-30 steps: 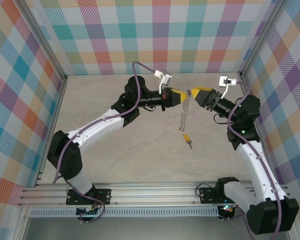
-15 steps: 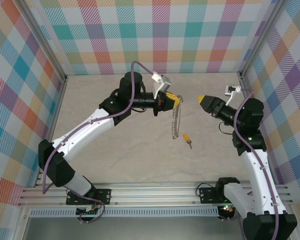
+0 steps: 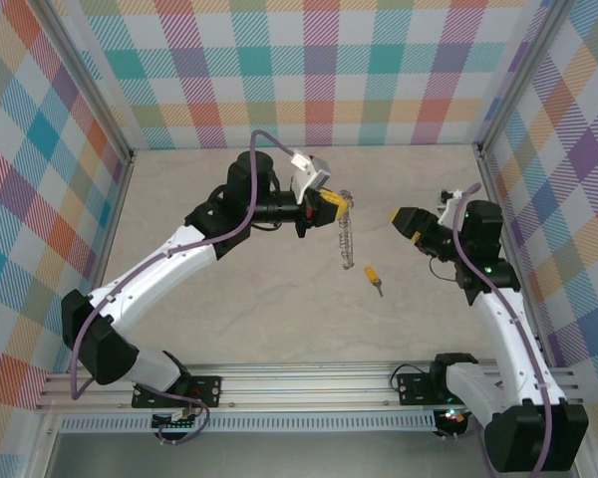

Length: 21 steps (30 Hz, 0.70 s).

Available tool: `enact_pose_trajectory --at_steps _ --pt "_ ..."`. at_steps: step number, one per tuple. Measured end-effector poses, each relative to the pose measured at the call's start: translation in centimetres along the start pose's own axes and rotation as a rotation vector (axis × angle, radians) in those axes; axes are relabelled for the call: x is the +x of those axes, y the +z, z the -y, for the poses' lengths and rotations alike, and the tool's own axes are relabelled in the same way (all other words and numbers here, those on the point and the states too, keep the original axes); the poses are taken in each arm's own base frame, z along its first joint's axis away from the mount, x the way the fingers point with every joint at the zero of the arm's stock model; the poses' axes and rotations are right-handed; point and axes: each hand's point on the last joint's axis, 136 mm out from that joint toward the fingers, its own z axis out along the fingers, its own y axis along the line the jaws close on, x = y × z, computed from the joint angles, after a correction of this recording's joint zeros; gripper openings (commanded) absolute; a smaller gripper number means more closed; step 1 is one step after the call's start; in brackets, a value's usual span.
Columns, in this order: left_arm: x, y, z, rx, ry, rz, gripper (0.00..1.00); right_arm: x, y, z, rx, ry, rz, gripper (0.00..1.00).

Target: Put the keys on the keyring

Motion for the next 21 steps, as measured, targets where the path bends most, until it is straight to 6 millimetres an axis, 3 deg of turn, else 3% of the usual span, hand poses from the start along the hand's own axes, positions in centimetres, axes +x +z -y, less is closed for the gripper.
enact_pose_trajectory --at_steps 4,9,15,21 --pt "1.0 -0.6 -0.9 -0.042 -0.023 -0.007 0.00 2.5 2.0 5.4 0.144 0.105 -0.090 0.54" --pt "1.9 -2.0 -1.6 -0.094 -0.047 0.008 0.00 6.3 4.0 10.7 0.302 0.189 -0.204 0.43" --pt "1.6 -3.2 -1.9 -0.124 -0.052 0.046 0.00 10.4 5.9 13.6 0.475 0.189 -0.309 0.40" --pt "1.9 -3.7 -1.8 -0.133 -0.054 0.061 0.00 11.6 5.9 15.5 0.613 0.200 -0.302 0.40"
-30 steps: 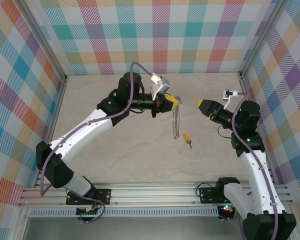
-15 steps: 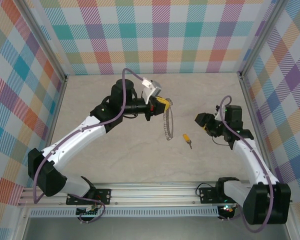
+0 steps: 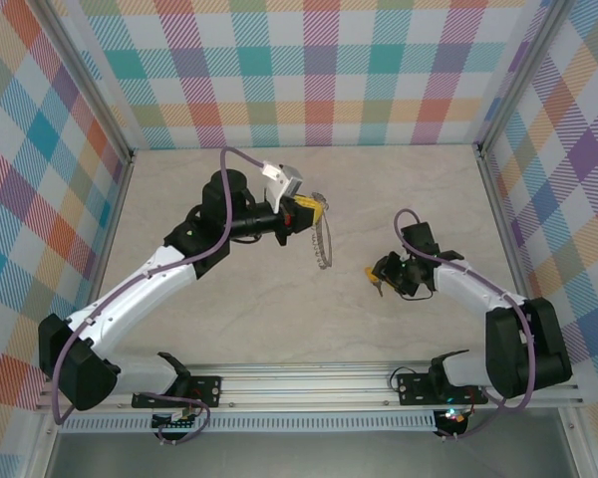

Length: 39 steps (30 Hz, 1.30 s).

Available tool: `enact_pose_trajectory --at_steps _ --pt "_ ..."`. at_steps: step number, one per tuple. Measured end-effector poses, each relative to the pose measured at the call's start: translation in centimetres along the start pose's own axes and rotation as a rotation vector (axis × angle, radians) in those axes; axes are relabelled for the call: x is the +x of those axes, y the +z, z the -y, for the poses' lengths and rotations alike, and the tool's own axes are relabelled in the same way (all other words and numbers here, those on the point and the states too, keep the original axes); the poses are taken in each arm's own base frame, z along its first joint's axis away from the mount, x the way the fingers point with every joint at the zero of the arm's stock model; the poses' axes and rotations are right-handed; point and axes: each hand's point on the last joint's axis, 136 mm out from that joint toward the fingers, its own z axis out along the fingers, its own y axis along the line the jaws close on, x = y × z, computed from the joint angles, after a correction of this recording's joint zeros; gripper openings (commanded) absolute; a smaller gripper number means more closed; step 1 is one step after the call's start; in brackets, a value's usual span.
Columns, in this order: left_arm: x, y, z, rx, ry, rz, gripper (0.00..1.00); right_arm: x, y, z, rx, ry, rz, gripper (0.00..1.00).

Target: Put the keys on the keyring

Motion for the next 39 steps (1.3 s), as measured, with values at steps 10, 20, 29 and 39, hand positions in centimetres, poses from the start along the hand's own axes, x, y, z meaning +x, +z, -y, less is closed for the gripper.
enact_pose_trajectory --at_steps 10,20,29,39 --pt "1.0 -0.3 -0.3 -0.010 -0.014 0.001 0.00 -0.5 0.7 -0.8 0.069 0.006 0.031 0.39" --pt "0.5 -0.7 -0.4 -0.014 -0.004 0.026 0.00 -0.2 1.9 -1.4 0.101 -0.015 0.012 0.34" --pt "0.3 -0.9 -0.3 -0.011 -0.001 0.032 0.00 0.4 3.0 -0.8 0.133 -0.004 -0.015 0.23" --pt "0.5 -0.8 -0.1 0.004 -0.006 0.033 0.00 0.3 3.1 -0.9 0.131 -0.001 -0.009 0.07"
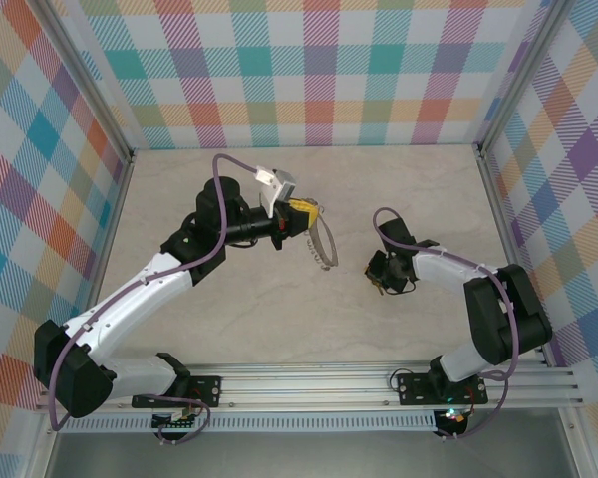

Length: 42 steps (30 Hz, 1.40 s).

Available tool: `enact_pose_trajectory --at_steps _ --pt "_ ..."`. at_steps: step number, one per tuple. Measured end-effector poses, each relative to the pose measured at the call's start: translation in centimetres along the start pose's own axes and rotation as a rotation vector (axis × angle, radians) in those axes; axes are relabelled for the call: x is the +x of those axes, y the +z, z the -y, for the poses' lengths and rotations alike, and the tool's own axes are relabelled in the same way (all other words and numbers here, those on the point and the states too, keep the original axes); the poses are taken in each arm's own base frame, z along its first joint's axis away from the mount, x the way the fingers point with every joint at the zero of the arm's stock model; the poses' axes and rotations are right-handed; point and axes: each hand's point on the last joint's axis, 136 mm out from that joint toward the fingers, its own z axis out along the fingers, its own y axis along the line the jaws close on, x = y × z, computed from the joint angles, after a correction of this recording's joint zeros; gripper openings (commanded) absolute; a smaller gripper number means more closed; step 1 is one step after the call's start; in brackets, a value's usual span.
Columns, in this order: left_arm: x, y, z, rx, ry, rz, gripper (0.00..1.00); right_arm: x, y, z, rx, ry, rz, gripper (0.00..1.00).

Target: Put the keys on the keyring

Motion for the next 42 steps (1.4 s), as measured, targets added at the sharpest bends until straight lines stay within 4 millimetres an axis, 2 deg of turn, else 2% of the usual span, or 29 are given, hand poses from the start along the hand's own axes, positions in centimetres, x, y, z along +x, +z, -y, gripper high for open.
enact_pose_trajectory --at_steps 3,8,11,14,17,22,28,35,42 --pt "0.0 0.0 0.0 0.000 -0.006 0.001 0.00 0.0 0.0 -0.1 -0.003 -0.004 0.002 0.00" --pt "0.0 0.0 0.0 0.002 -0.013 0.000 0.00 -0.1 -0.6 -0.3 -0.022 -0.011 0.016 0.00" --pt "0.0 0.0 0.2 0.009 -0.014 -0.001 0.00 -0.4 -1.7 -1.0 -0.058 -0.037 0.039 0.00" --pt "0.0 0.0 0.3 0.017 -0.015 -0.003 0.00 -1.0 -4.2 -2.4 -0.135 -0.089 0.097 0.00" --pt "0.0 0.0 0.4 0.024 -0.015 -0.004 0.00 -1.7 -7.6 -4.4 -0.242 -0.158 0.176 0.00" --pt "-0.5 -0.1 0.8 0.042 -0.012 -0.008 0.00 -2.5 -13.8 -8.9 -0.463 -0.314 0.289 0.00" --pt "-1.3 0.2 1.1 0.064 0.009 -0.015 0.00 -1.9 -19.0 -12.9 -0.741 -0.508 0.332 0.00" --pt "-0.9 0.8 0.9 0.078 0.036 -0.047 0.00 -1.0 -24.2 -14.7 -0.985 -0.663 0.367 0.00" --pt "-0.4 1.2 0.6 0.076 0.083 -0.078 0.00 0.3 -27.3 -15.3 -1.091 -0.754 0.394 0.00"
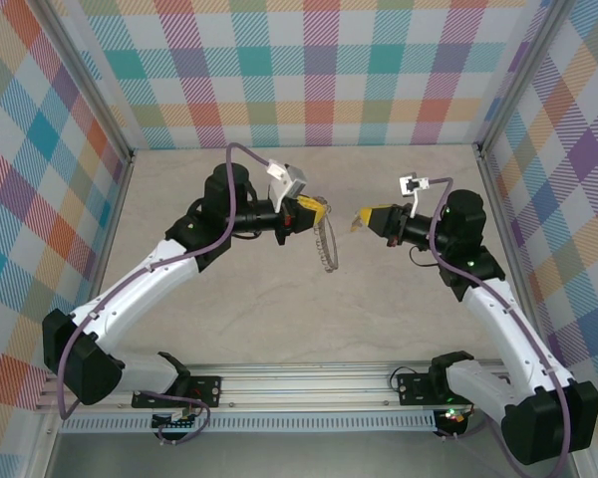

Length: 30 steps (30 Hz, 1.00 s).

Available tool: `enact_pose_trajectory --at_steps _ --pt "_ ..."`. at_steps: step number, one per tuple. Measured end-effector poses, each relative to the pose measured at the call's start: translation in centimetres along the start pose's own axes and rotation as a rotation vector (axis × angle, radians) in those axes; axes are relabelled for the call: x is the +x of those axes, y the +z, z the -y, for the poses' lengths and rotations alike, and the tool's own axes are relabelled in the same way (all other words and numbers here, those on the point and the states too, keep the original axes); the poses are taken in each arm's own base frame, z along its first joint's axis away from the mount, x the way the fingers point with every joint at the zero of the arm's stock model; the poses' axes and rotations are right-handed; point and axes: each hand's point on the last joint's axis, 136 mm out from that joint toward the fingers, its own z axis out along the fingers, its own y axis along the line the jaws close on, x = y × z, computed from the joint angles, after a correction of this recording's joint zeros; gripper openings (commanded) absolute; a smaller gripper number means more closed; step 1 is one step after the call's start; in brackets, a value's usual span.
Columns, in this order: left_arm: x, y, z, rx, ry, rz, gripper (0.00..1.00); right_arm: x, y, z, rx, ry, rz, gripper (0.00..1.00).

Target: Put the keys on the keyring

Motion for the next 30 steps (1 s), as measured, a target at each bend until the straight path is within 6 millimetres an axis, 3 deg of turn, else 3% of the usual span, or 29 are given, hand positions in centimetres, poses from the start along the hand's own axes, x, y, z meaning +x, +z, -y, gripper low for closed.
enact_pose_trajectory --at_steps 17,30 --pt "0.1 2.5 -0.1 0.088 0.008 -0.075 0.00 -0.9 -0.7 -3.4 -0.124 -0.098 0.005 0.00" --pt "0.5 3.5 0.8 0.148 0.003 -0.112 0.00 -1.0 0.9 -4.4 -0.174 -0.108 -0.022 0.00"
